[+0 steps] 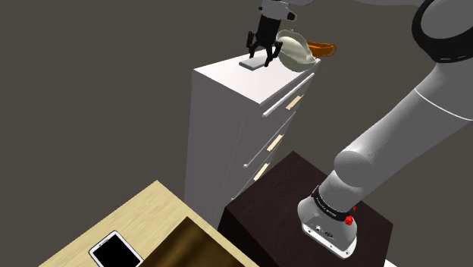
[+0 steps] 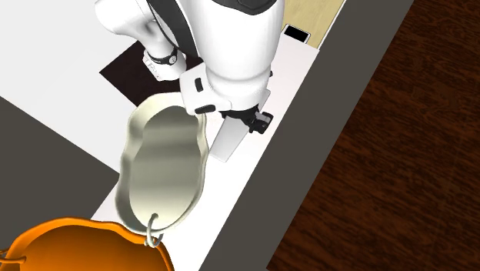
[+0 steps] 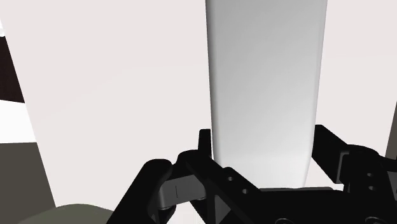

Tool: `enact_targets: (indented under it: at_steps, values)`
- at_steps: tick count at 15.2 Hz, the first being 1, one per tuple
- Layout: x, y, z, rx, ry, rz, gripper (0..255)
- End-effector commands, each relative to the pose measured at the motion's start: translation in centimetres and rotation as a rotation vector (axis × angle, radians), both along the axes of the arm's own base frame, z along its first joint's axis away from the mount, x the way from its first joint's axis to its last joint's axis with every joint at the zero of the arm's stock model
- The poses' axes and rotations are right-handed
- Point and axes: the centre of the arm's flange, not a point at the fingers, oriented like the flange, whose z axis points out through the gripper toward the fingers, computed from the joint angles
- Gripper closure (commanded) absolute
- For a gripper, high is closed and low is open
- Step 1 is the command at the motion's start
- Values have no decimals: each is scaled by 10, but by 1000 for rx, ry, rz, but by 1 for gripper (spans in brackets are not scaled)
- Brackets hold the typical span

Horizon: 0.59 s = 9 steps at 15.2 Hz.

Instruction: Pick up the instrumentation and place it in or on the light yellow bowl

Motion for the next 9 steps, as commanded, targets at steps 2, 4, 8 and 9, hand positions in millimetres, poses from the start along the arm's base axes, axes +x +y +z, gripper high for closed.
enact_targets:
  at_steps: [2, 4, 8, 9]
  values:
    - [0, -1, 0, 0, 1, -1, 255]
    - [0, -1, -1, 0, 1, -1, 255]
    - [0, -1, 20, 0, 1, -1, 255]
    - [0, -1, 25, 0, 1, -1, 255]
